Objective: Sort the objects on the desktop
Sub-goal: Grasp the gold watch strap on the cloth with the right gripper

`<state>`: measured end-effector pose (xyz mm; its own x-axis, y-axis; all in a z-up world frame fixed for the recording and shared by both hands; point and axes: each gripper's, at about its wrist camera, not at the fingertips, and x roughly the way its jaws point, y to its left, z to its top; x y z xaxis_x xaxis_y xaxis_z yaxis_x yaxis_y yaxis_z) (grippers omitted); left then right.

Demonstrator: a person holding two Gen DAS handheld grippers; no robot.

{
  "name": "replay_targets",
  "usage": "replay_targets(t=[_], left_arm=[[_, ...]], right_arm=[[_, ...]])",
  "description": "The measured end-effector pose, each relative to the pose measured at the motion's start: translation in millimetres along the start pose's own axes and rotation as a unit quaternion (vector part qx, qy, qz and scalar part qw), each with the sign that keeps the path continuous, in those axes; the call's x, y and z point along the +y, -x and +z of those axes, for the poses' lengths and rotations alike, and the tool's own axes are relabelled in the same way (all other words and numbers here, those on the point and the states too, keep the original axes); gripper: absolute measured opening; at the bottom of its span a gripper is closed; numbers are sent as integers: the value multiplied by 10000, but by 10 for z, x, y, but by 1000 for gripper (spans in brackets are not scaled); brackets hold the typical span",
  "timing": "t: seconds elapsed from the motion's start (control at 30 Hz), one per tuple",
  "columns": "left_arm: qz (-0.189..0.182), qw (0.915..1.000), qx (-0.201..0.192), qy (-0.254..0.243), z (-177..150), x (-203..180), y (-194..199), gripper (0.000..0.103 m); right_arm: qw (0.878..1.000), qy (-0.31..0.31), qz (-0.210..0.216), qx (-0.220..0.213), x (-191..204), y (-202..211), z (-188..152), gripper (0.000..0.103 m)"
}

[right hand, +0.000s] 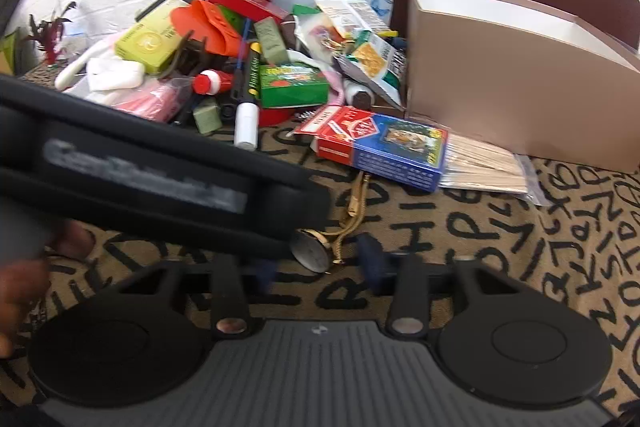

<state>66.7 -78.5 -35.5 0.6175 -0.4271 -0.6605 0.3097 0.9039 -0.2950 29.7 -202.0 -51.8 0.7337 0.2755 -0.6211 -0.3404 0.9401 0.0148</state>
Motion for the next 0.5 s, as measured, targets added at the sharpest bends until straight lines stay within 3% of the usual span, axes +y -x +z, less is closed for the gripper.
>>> replay_targets(t=[0.07, 0.13, 0.33, 0.4, 0.5], left_arm=[[-63, 9999, 106, 88, -10, 13, -37, 69], [-155, 9995, 207, 158, -29, 36, -48, 62], [-252, 9992, 322, 34, -22, 31, -154, 39], [-272, 9989, 387, -44, 6, 27, -204, 14], [-435, 9983, 387, 7, 14, 70, -195, 10]], right_arm=[[9998, 108, 135, -29, 41, 9, -17, 21], [9990, 215, 400, -52, 102, 27, -32, 8], [9948, 668, 767, -20, 330, 102, -93, 8], [9950, 649, 756, -3, 306, 125, -100, 8], [9956, 620, 707, 31, 271, 166, -121, 8]])
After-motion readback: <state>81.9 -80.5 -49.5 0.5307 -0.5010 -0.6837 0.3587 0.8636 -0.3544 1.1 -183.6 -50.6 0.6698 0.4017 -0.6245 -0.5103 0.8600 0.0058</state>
